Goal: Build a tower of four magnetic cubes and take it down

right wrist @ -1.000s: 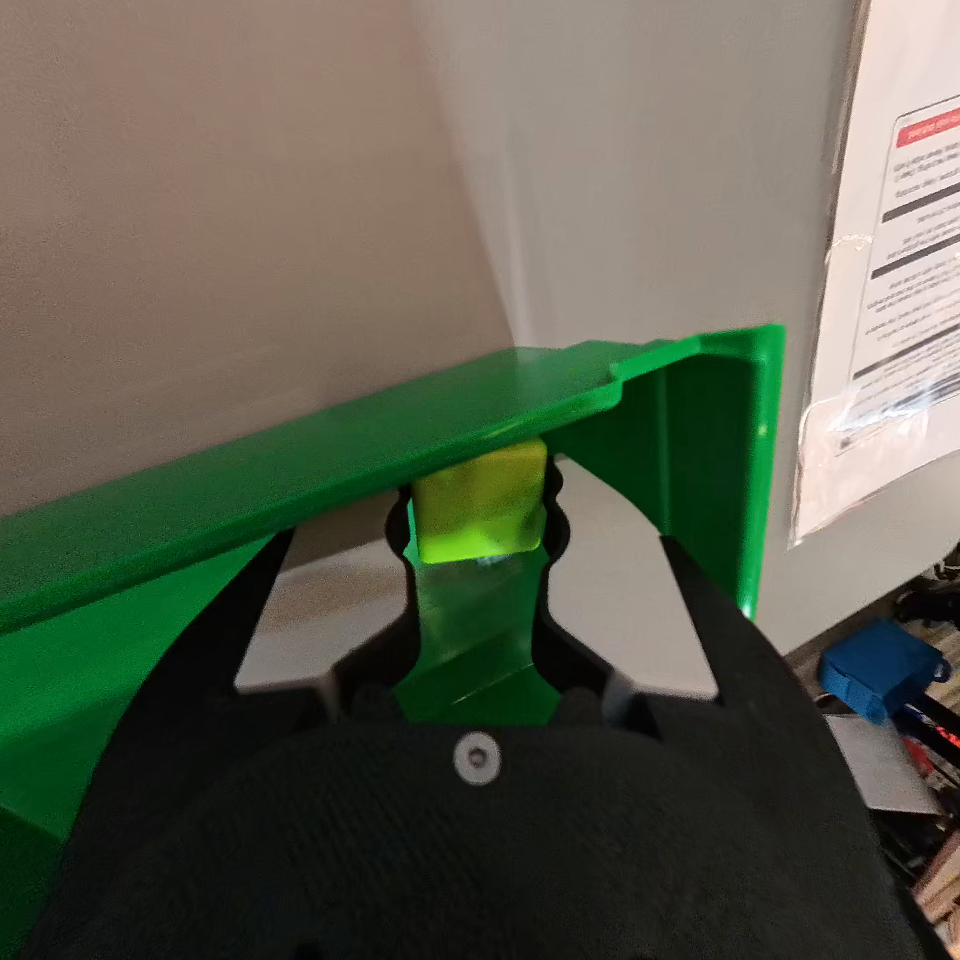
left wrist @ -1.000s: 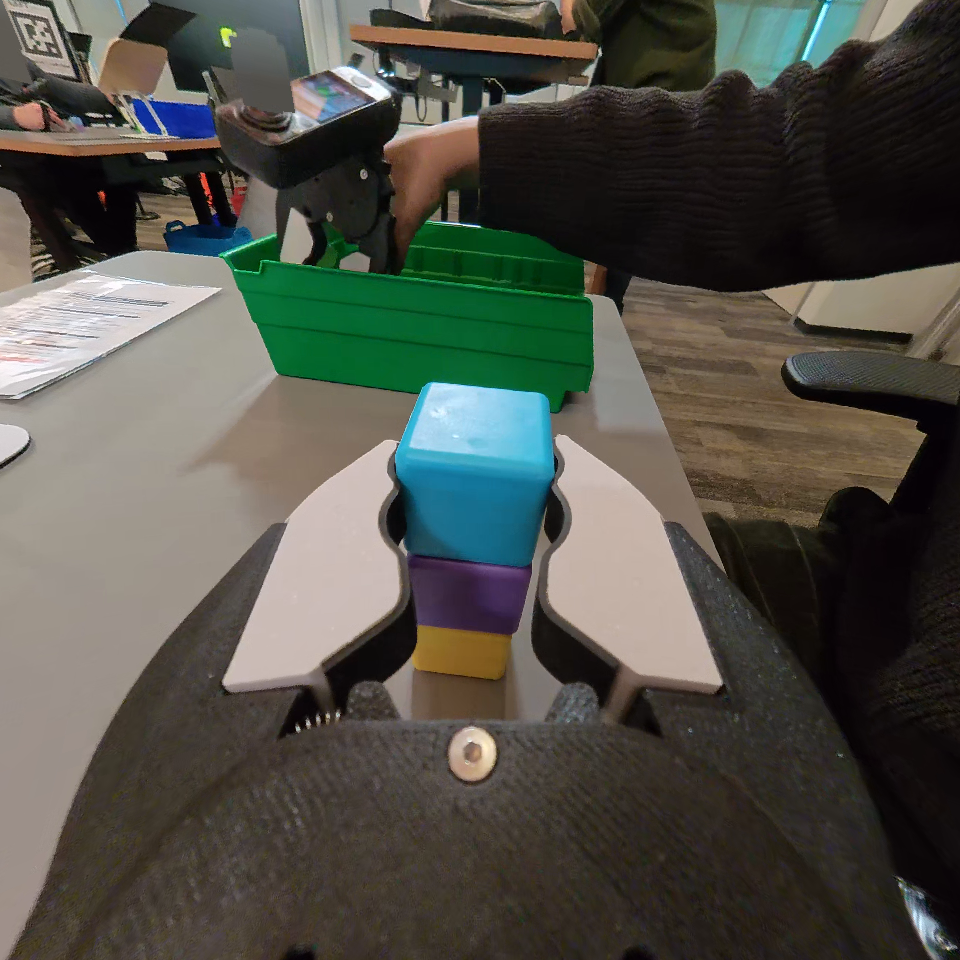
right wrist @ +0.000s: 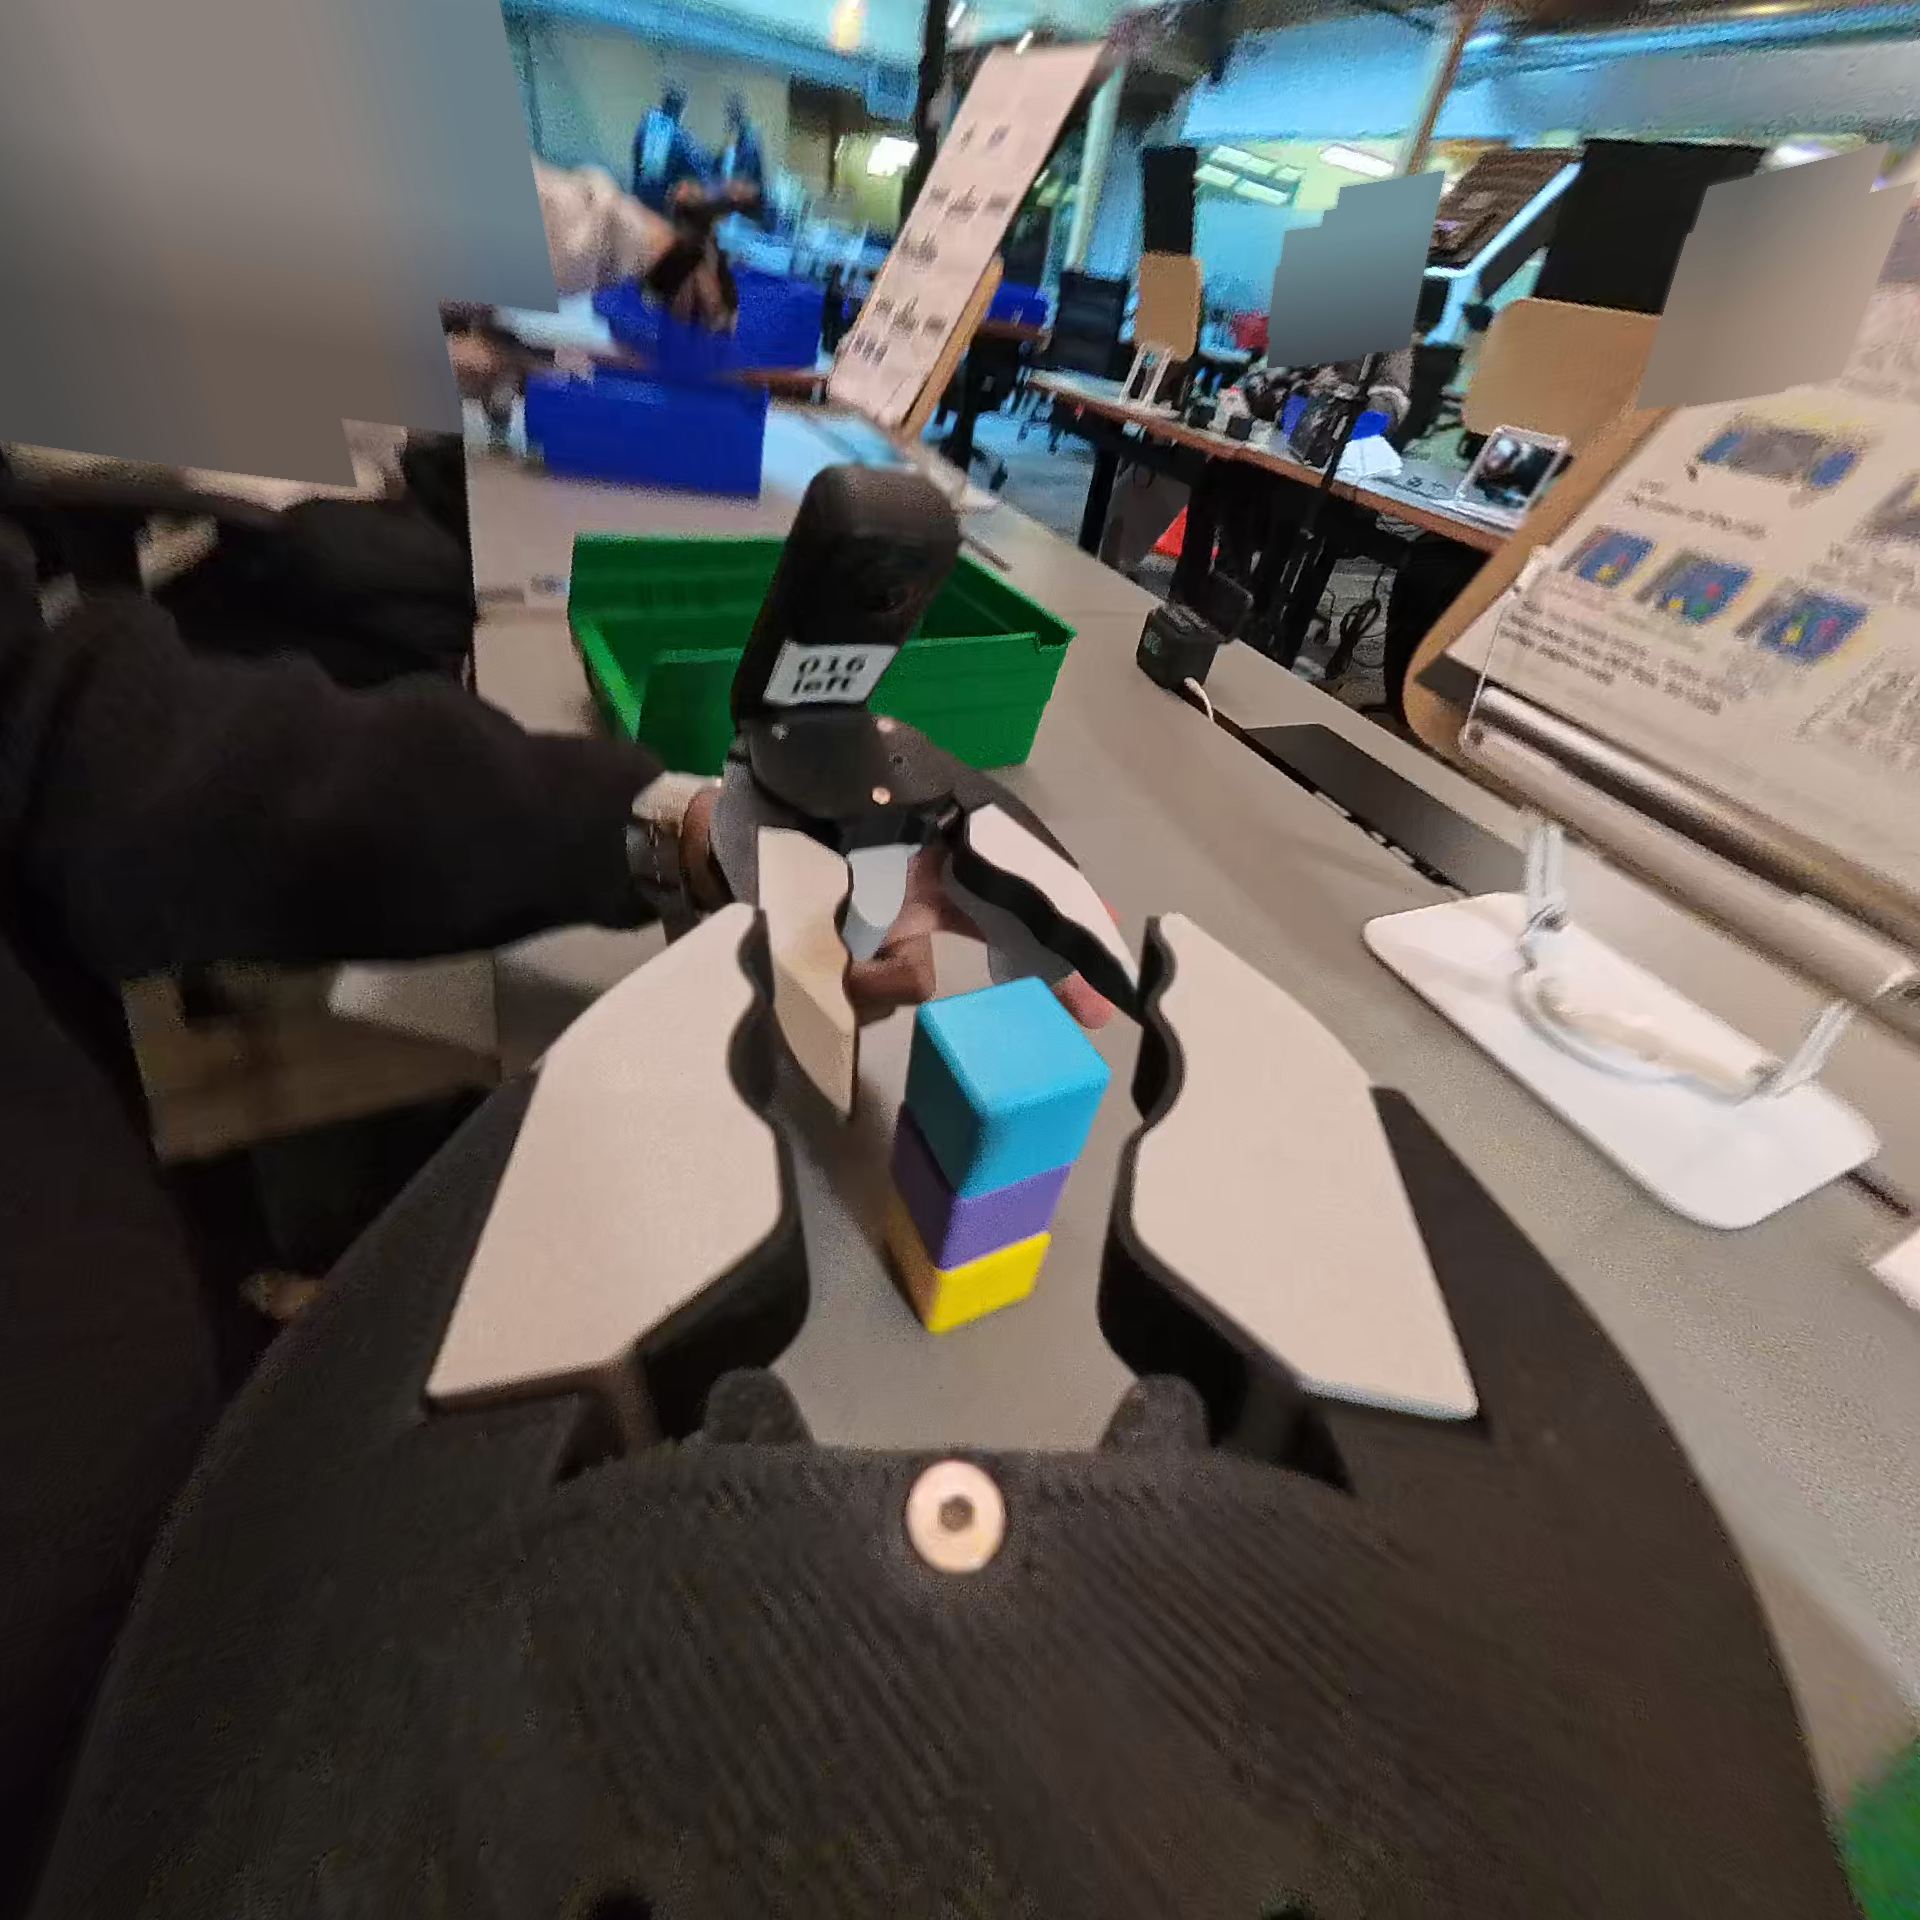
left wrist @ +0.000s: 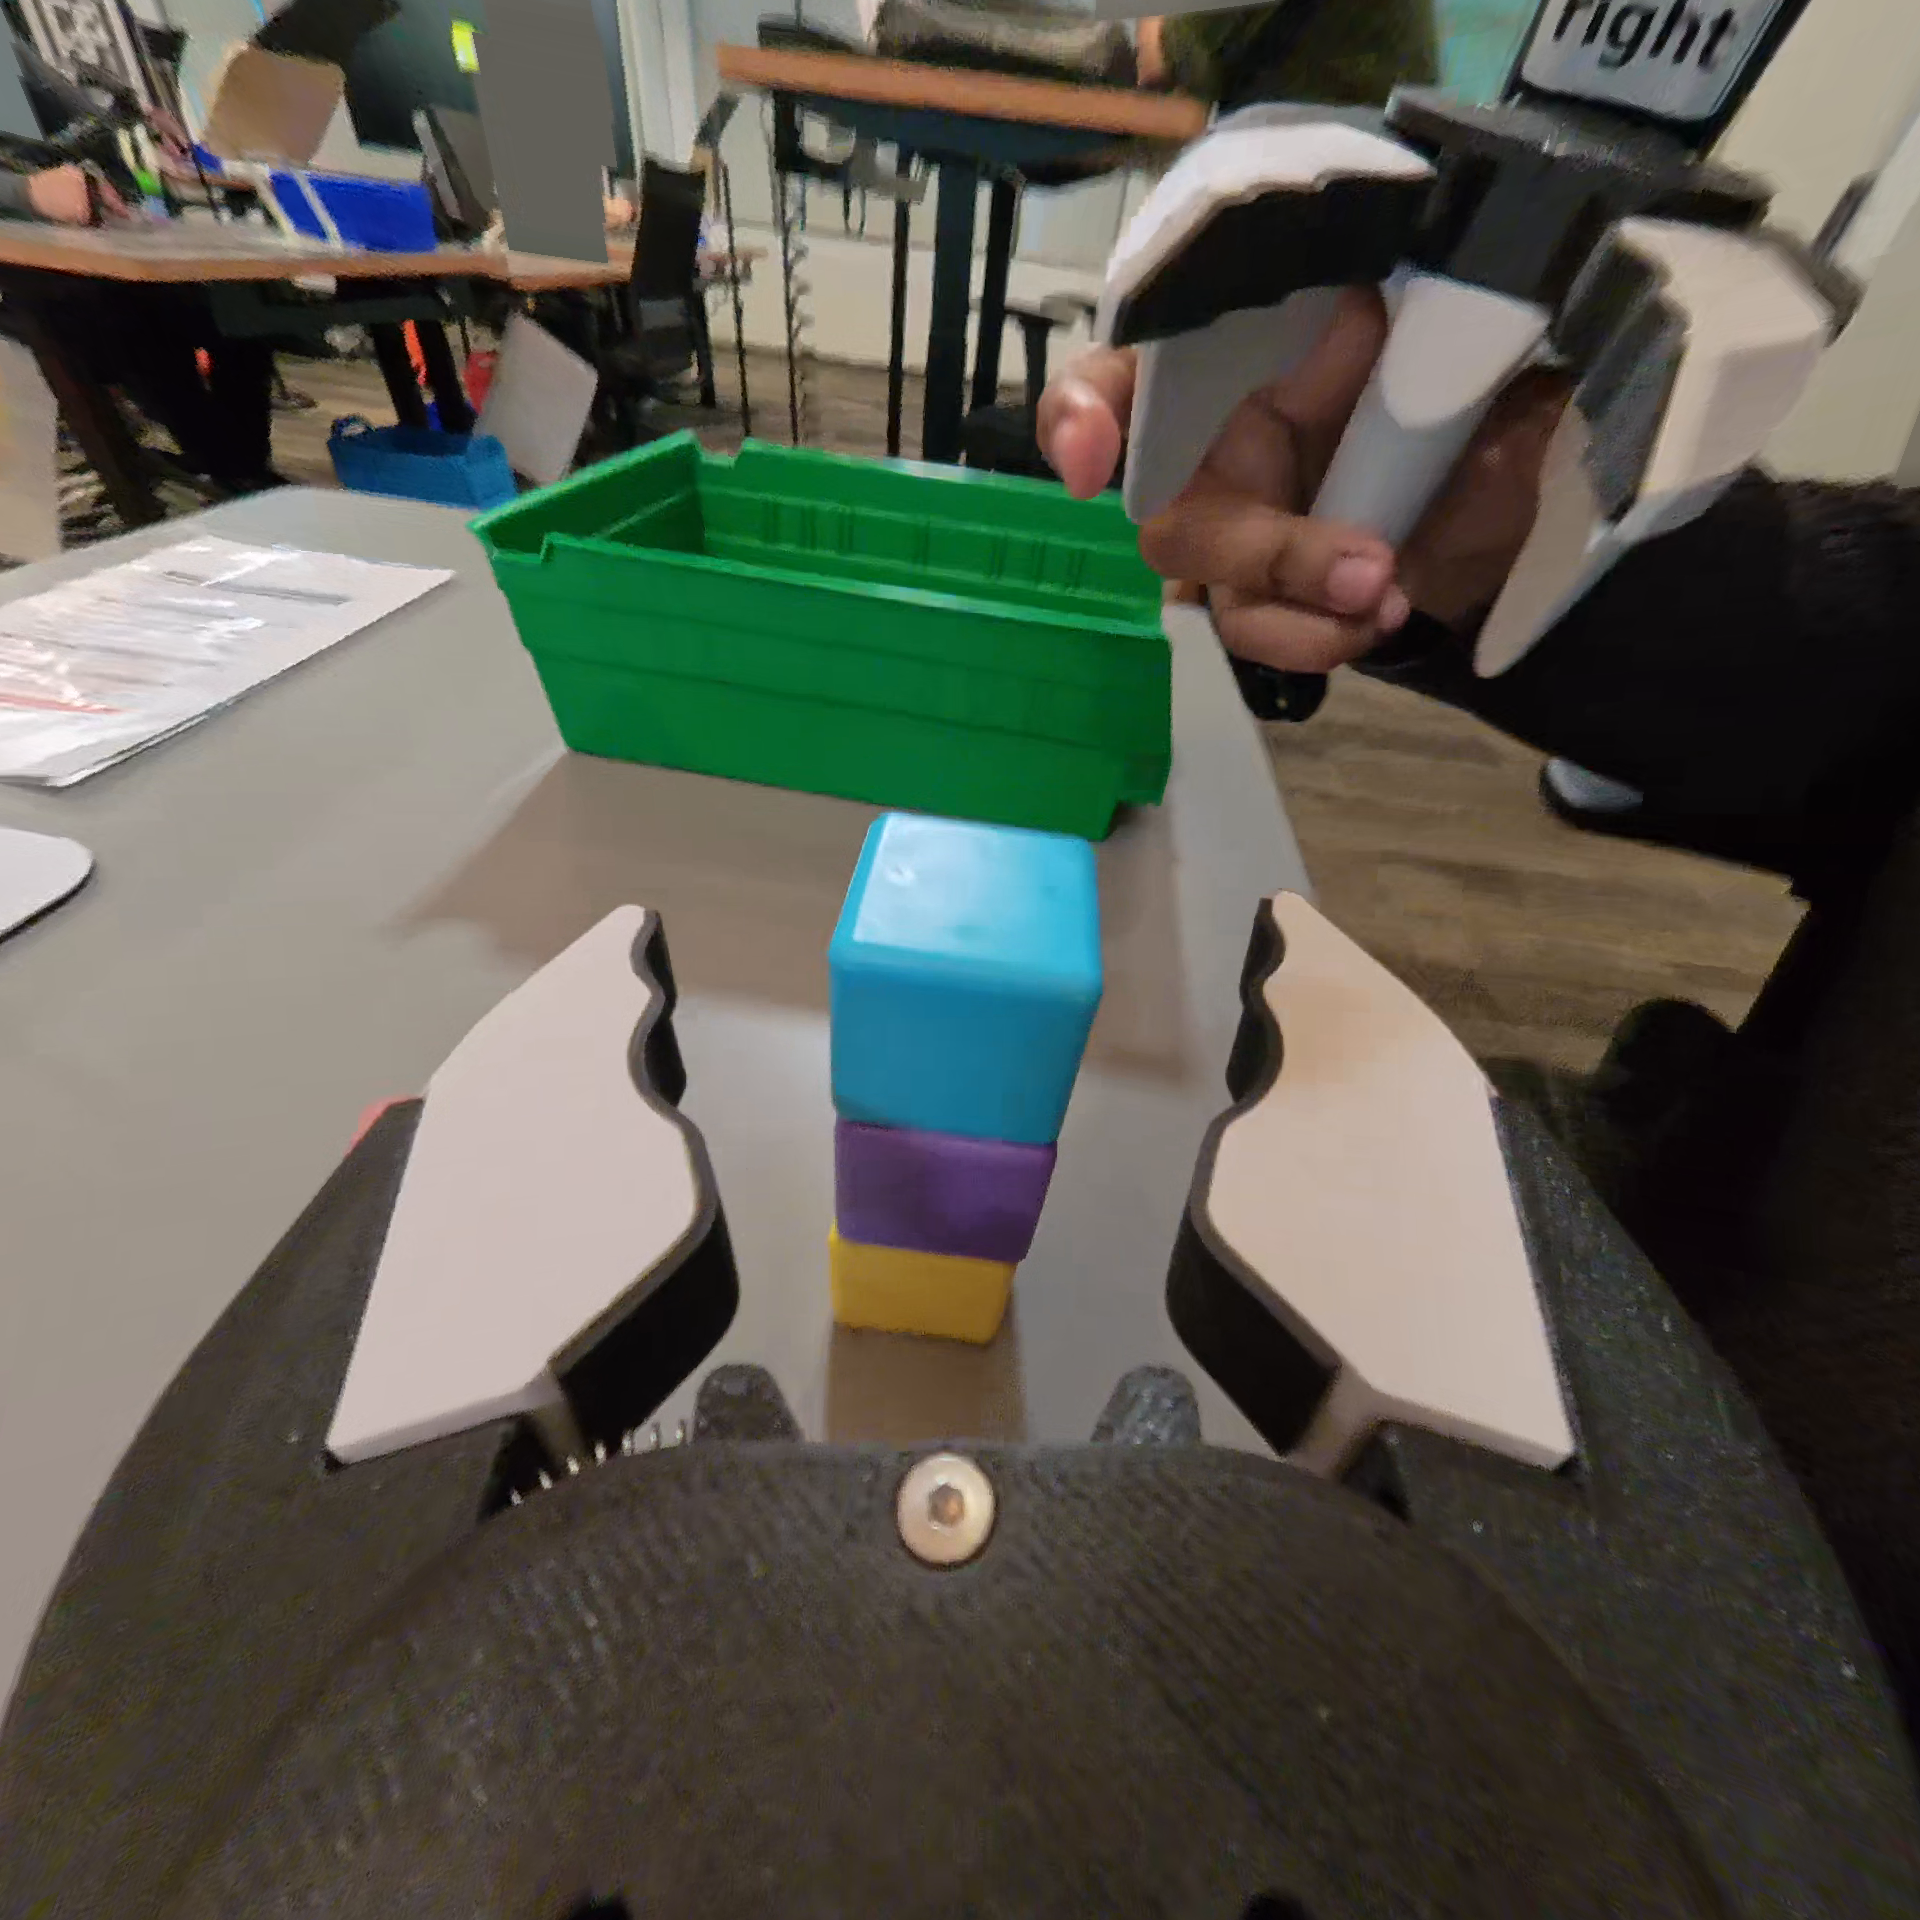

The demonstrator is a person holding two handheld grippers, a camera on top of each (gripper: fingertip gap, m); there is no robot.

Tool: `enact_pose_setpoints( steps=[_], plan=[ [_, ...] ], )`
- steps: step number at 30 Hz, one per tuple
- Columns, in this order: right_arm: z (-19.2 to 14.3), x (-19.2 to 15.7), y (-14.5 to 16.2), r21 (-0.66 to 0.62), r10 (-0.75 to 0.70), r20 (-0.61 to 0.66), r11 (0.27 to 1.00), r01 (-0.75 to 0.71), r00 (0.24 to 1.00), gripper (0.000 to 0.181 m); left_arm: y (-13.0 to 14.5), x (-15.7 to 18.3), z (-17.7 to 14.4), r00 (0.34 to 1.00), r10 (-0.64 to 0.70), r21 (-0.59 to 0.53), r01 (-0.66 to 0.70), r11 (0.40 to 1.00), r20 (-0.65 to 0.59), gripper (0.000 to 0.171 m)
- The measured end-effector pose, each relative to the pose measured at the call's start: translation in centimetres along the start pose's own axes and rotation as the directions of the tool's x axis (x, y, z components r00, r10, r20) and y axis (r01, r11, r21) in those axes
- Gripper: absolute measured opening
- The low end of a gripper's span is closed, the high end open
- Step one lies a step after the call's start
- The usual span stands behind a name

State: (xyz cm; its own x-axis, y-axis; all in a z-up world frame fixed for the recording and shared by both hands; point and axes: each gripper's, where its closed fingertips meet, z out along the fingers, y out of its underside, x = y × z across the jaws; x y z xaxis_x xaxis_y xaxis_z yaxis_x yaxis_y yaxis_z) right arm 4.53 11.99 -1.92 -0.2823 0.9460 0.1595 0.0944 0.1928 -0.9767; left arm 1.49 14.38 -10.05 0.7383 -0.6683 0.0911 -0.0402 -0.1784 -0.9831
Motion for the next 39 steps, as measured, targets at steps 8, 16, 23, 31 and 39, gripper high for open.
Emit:
enact_pose_setpoints(
  steps=[8, 16, 23, 31, 39],
  plan=[
    [1.4, 1.4, 5.3, 0.087, 0.259, -0.003, 0.962, -0.258, 0.966, 0.073, 5.6, -0.1, 0.9, 0.998, -0.058, -0.262, 0.052, 0.964, -0.017, 0.085],
    [2.6, 1.3, 7.3, 0.087, 0.27, 0.042, 0.958, -0.272, 0.962, 0.07, 6.0, 0.0, 0.9, 0.997, -0.072, -0.268, 0.066, 0.961, -0.013, 0.053],
    [2.9, 0.9, 8.2, 0.059, 0.255, 0.094, 0.964, -0.261, 0.962, 0.065, 6.2, 0.7, 1.0, 0.999, -0.02, -0.286, 0.009, 0.958, -0.037, 0.053],
    [3.9, 0.2, 8.8, 0.032, 0.165, 0.091, 0.985, -0.168, 0.982, 0.052, 6.4, 1.2, 1.1, 0.998, 0.0, -0.294, -0.02, 0.955, -0.066, 0.054],
    [4.2, 0.2, 8.8, 0.012, 0.148, 0.109, 0.989, -0.15, 0.983, 0.048, 6.4, 1.4, 1.1, 0.998, 0.023, -0.298, -0.042, 0.954, -0.065, 0.054]
  ],
)
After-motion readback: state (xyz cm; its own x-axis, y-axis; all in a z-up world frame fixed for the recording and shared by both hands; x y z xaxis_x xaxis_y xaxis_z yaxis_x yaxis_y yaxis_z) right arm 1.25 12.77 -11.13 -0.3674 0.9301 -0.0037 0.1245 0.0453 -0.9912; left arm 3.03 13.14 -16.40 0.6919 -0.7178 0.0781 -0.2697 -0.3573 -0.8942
